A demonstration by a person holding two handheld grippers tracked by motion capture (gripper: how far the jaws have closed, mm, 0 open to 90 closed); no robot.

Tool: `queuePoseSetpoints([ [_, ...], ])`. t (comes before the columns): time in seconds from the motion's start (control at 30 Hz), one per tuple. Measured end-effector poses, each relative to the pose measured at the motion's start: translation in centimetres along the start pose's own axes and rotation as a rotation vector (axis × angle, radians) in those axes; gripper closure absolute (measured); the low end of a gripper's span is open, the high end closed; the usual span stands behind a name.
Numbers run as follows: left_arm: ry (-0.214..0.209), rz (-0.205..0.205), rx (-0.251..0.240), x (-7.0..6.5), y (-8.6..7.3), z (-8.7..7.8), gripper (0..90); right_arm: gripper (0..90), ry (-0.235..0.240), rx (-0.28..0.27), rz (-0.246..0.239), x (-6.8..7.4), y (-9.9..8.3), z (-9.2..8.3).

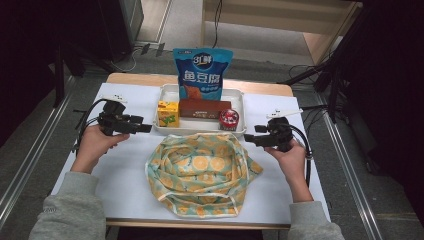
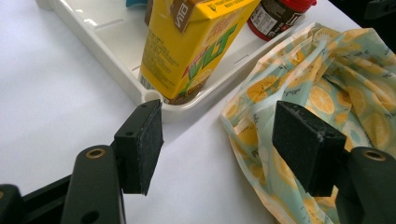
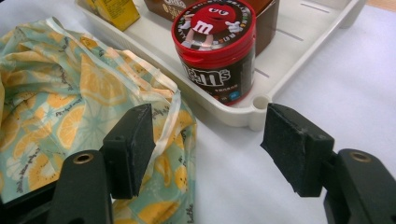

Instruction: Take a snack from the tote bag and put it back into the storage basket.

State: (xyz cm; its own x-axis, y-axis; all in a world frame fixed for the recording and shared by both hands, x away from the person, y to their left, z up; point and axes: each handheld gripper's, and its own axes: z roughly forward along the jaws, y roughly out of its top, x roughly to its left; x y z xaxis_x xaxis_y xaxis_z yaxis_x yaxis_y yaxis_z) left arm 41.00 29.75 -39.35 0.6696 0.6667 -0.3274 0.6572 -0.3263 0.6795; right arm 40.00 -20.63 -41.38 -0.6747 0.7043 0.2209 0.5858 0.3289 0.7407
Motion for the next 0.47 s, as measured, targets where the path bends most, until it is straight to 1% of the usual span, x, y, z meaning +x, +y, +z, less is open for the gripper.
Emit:
queuePoseSetpoints([
  [0.03, -0.008, -0.007, 0.010, 0.1, -0.1, 0.0, 32.7, 34.3, 0.000, 0.001, -0.001, -0.1, -0.1, -0.1],
  [0.07, -0.008, -0.007, 0.010, 0.1, -0.1, 0.0, 31.9, 34.2, -0.001, 0.004, 0.002, -0.2, -0.2, -0.2],
  [0.13, 0.004, -0.014, 0.028, 0.3, -0.2, 0.1, 31.4, 34.2, -0.014, 0.005, 0.007, -0.5, -0.4, -0.3],
  [0.2, 0.006, -0.026, 0.030, 0.5, -0.3, 0.1, 30.6, 34.0, -0.015, 0.007, 0.018, -0.7, -0.6, -0.4],
  [0.23, 0.006, -0.025, 0.030, 0.6, -0.3, 0.1, 30.5, 33.7, -0.014, 0.008, 0.026, -0.8, -0.7, -0.4],
  [0.3, 0.013, -0.028, 0.030, 0.7, -0.4, 0.1, 29.9, 31.1, -0.014, 0.006, 0.026, -1.0, -0.9, -0.4],
  [0.37, 0.020, -0.032, 0.034, 0.8, -0.4, 0.2, 29.5, 30.8, -0.009, 0.015, 0.038, -1.2, -0.9, -0.3],
  [0.47, 0.028, -0.038, 0.042, 0.8, -0.5, 0.3, 28.7, 30.5, -0.006, 0.027, 0.039, -1.2, -1.0, 0.0],
])
